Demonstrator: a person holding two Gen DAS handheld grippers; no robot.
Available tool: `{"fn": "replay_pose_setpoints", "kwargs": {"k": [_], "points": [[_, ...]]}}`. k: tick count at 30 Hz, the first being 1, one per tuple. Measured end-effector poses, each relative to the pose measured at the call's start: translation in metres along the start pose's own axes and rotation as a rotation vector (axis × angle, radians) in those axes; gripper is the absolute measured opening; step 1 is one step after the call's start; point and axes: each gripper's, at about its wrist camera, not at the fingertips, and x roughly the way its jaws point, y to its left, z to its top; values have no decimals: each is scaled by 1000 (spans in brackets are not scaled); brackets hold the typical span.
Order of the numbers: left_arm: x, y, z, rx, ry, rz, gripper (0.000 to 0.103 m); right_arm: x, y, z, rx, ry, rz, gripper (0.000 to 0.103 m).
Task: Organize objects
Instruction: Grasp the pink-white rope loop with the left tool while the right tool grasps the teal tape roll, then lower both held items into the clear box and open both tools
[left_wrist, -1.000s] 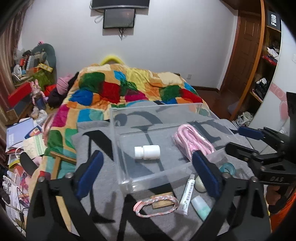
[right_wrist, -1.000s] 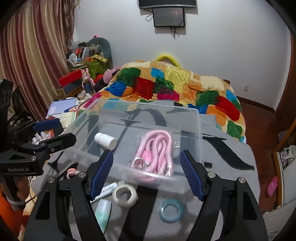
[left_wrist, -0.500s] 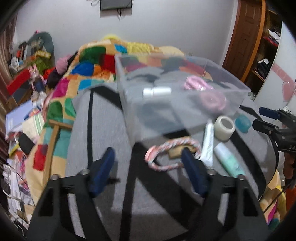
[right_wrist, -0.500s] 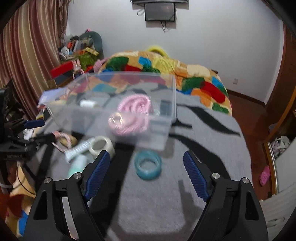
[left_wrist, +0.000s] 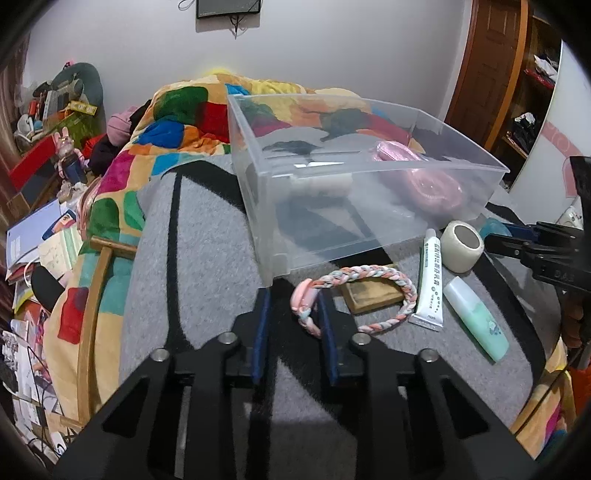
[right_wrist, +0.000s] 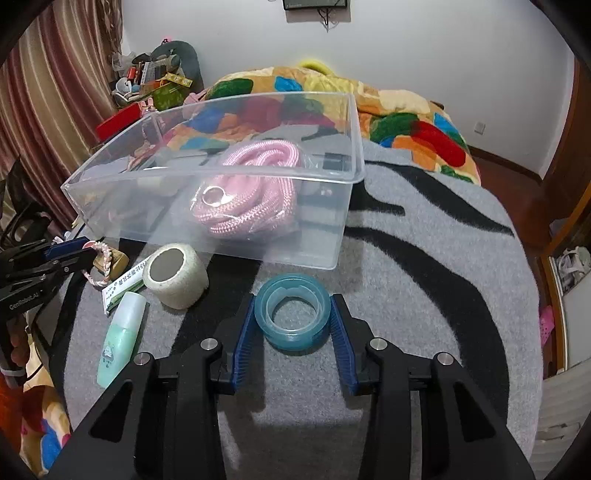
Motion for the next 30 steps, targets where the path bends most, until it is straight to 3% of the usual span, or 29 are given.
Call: {"fn": "replay_pose_setpoints", "kwargs": {"k": [2, 10, 20, 30], "points": [[-1, -2, 0, 6, -4, 2, 11, -6, 0, -2, 3, -15, 0, 36], [-23, -5, 0, 7, -46, -23, 11, -37, 9, 0, 0, -89, 27, 36], [-68, -9, 26, -17, -176, -63, 11, -72, 30, 26, -8, -212, 82, 36], [-57, -1, 61, -72, -206, -65, 11, -58, 45, 65, 0, -245, 88, 36]]}}
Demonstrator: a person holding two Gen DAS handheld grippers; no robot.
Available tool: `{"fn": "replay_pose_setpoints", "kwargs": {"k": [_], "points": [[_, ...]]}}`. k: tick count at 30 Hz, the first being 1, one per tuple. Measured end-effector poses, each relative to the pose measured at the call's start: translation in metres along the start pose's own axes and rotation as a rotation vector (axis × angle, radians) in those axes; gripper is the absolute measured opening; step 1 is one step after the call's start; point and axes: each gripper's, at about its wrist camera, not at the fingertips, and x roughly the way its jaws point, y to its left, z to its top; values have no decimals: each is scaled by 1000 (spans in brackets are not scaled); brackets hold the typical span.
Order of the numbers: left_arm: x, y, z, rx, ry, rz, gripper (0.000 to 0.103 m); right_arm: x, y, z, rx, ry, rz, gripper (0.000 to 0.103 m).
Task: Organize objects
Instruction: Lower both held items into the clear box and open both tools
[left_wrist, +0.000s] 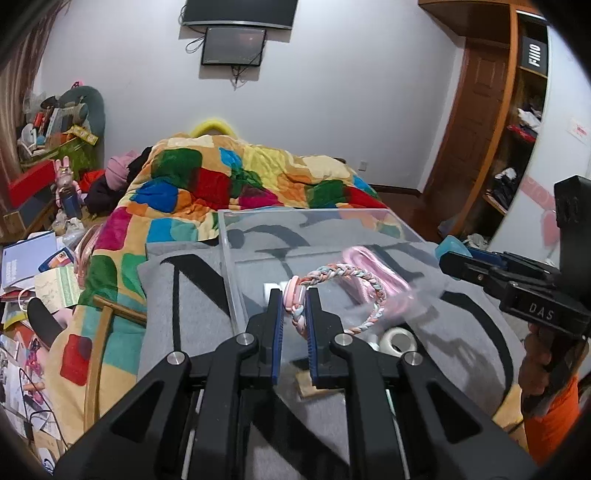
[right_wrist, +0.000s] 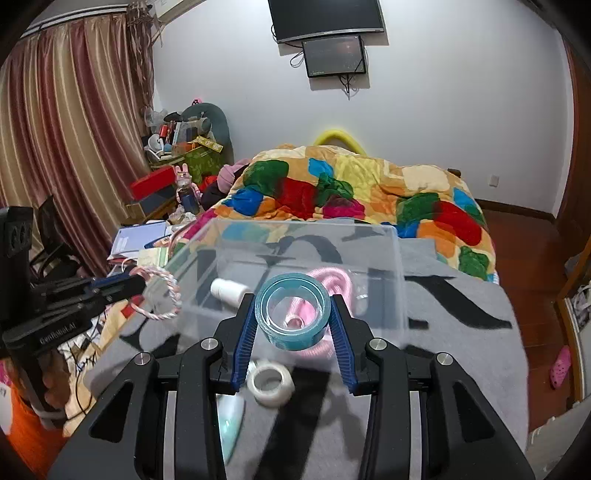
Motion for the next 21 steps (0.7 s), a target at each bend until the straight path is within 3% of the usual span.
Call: {"fn": "replay_pose_setpoints", "kwargs": {"k": [13, 21], "points": [[47, 7, 12, -18, 60, 40, 11, 66, 5, 8, 6, 119, -7, 36], [62, -3, 8, 29, 108, 28, 11, 87, -2, 8, 10, 166, -66, 36]]}}
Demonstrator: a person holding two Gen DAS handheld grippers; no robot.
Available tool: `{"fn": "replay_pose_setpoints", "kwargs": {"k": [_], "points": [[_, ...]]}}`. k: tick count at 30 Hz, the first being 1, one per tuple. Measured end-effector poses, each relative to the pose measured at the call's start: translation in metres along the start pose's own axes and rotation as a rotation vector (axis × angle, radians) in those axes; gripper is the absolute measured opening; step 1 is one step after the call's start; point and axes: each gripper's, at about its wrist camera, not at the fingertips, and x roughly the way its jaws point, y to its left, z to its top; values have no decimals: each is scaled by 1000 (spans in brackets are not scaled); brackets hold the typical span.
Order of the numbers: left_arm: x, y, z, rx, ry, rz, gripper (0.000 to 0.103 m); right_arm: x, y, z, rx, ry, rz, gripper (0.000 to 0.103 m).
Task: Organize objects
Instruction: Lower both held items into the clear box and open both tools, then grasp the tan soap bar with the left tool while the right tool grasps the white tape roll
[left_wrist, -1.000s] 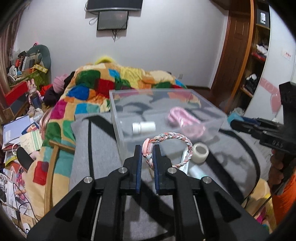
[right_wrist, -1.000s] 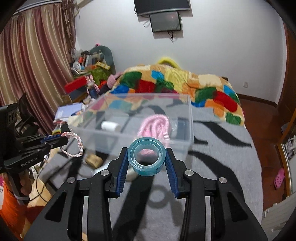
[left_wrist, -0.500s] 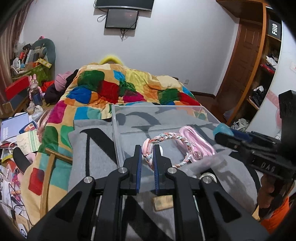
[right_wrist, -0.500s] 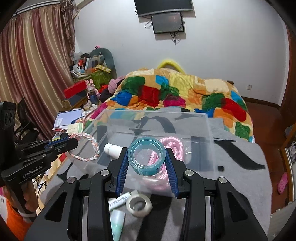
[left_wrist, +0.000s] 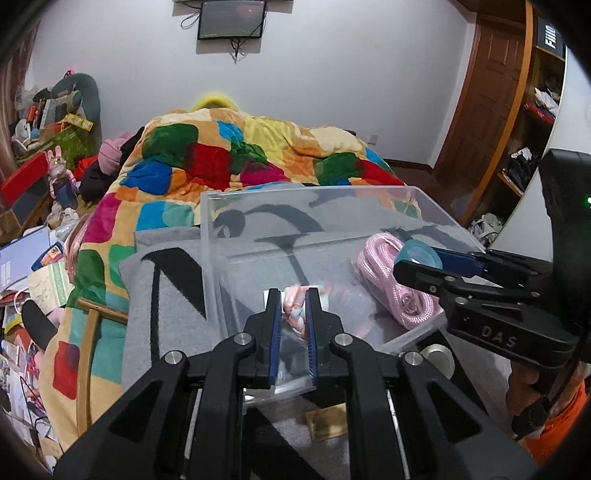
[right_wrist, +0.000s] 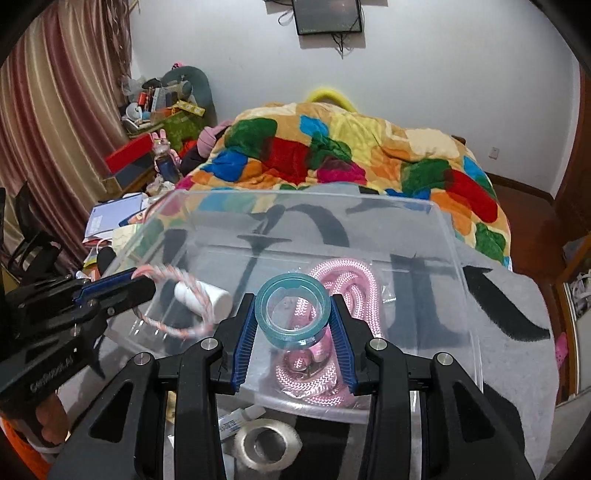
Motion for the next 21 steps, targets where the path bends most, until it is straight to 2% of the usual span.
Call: {"fn": "replay_pose_setpoints", "kwargs": {"k": [3, 9, 12, 14, 21], "points": [[-1, -5, -2, 15, 8, -7, 14, 1, -1, -3, -3, 7, -15, 36], [-11, -7, -4, 20, -2, -3, 29, -14, -5, -6, 6, -1, 36, 43], [-22, -9, -5, 20, -23, -5, 42, -27, 0, -10, -15, -20, 41, 45], [-30, -10, -6, 19, -35, -13, 60, -37, 2, -13, -28, -37, 49, 46], [-57, -12, -16, 20, -84, 10, 75, -73, 9, -34, -88, -99, 36, 54]]}}
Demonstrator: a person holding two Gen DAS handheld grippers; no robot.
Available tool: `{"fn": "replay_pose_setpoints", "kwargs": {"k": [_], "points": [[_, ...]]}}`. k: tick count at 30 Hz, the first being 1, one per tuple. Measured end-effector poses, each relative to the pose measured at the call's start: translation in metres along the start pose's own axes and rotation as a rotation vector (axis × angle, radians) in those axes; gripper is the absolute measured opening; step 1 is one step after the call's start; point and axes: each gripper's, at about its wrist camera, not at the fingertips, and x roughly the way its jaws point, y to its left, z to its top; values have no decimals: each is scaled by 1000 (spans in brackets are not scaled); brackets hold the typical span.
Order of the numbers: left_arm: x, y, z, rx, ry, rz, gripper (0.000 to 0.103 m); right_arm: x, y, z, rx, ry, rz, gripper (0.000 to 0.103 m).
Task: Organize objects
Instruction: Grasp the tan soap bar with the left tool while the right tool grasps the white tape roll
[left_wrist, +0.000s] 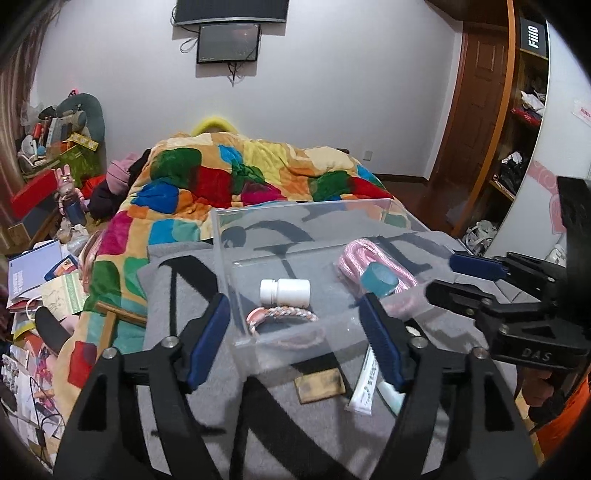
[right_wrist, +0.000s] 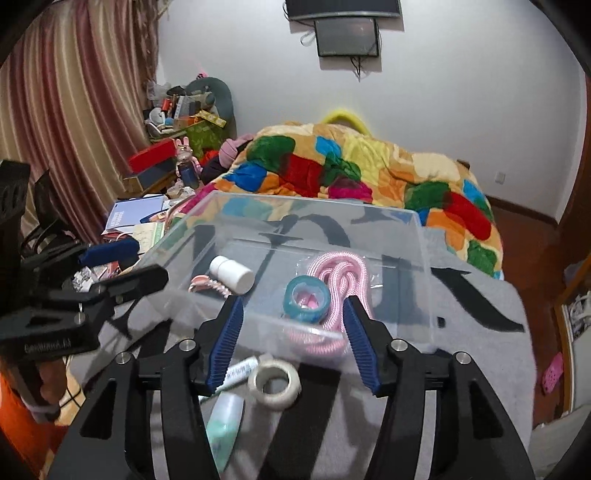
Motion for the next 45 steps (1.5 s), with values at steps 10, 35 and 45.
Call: {"fn": "replay_pose_setpoints", "kwargs": {"k": [10, 35, 45], "points": [[6, 7, -37, -7, 76, 19, 83, -1, 1, -34, -12, 46, 6, 56], [55, -16, -61, 26, 213, -28, 42, 26, 11, -55, -28, 101, 8, 35], [29, -24, -57, 53, 148, -44, 42, -10, 9, -37, -10, -7, 19, 35]]}}
